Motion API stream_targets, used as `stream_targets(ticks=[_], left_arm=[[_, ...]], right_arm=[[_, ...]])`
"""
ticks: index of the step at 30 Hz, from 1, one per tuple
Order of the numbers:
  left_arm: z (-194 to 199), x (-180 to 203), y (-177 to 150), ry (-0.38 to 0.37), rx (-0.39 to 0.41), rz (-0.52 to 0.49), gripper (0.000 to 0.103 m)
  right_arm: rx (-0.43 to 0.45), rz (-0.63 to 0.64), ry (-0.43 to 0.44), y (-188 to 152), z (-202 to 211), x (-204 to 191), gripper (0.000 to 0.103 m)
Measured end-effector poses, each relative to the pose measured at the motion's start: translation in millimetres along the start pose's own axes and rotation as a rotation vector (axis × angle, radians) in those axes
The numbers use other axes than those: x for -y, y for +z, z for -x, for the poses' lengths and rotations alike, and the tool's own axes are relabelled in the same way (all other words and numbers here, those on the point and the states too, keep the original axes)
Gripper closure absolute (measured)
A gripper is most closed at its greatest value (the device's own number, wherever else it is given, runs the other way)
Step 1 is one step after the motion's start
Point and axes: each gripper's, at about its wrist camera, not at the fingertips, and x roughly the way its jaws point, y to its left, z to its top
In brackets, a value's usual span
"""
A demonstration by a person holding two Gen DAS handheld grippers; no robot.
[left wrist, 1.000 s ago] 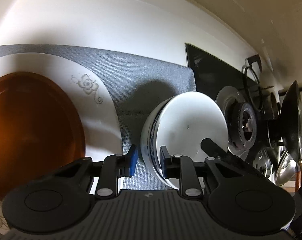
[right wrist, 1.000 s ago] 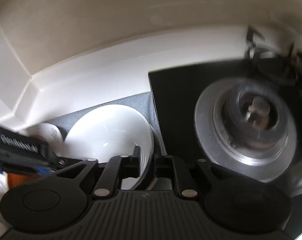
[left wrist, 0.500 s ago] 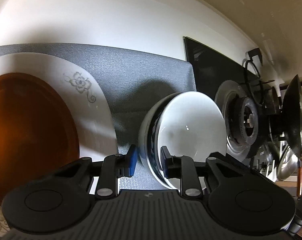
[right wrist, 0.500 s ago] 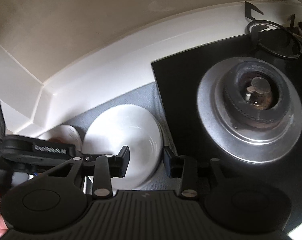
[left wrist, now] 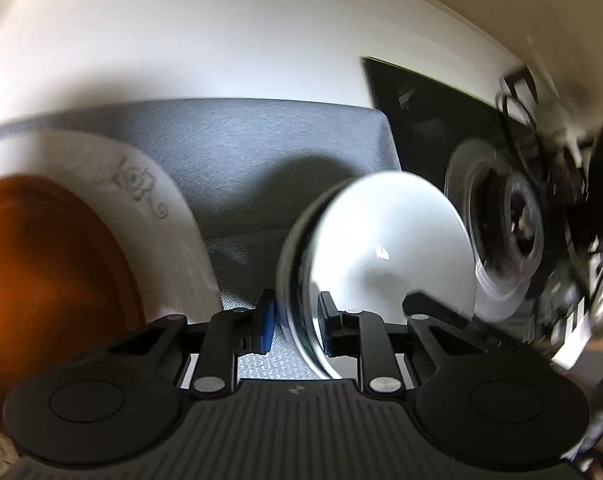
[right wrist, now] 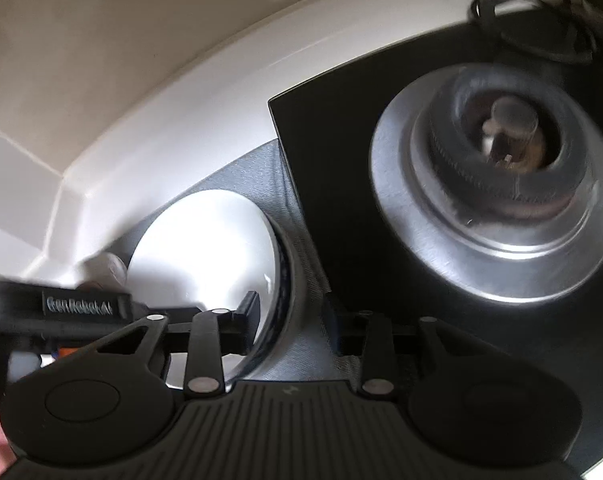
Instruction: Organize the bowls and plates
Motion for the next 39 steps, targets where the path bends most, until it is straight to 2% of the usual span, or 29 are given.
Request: stream_targets(ticks=[4,7,10,12,14,15,21,31,39], left_arm=[[2.6,8.6,-16.3,0.02,-0.022,-0.07,0.079],[3.7,9.6,-27.5,0.014,-0.005,-0.084,0.078],[0.9,9.8,-28.1,0.017,0.013,-0.071,0.077],[-1.7,11.6,-27.4,0.018,0.012,-0.063,0.073],[-3.0,14.2,-27.6,0.027,0.02,-0.073,0.07],[-3.1,15.8,-27.4,0.033,0.022,-0.081,0.07],[6.8,13.2,-35.7,0.033,0.031,-0.065,0.072],[73.2,17.8,-61.5,0.021,0.124,-0.039,0.072],[140.7,-19.6,-98.3,0.087,0.171,0.037,0.07]], right_arm=[[-0.04,0.088,-0.05,-10.3,6.4,-9.9,0.078],[-0.044,0.165,-0.056,-19.0,11.9,-12.5,0.075],[-0.046,0.143,-0.019,-18.9,10.9,-7.4,0.067],[-0.053,0.132,-0.02,-18.1,5.7,-7.4,0.067],[-0.048,0.145,-0.036,-18.1,0.5,-9.0,0.07],[-0.042,0.154,-0.046,-18.3,-0.4,-10.1,0.075],[-0.007,0.126,-0.023,-27.0,12.7,-7.9,0.081],[0.068,0.107,0.039,-36.4,70.8,-33.7,0.081],[0.02,0.18,0.121,-56.6,89.1,-96.4,0.081]])
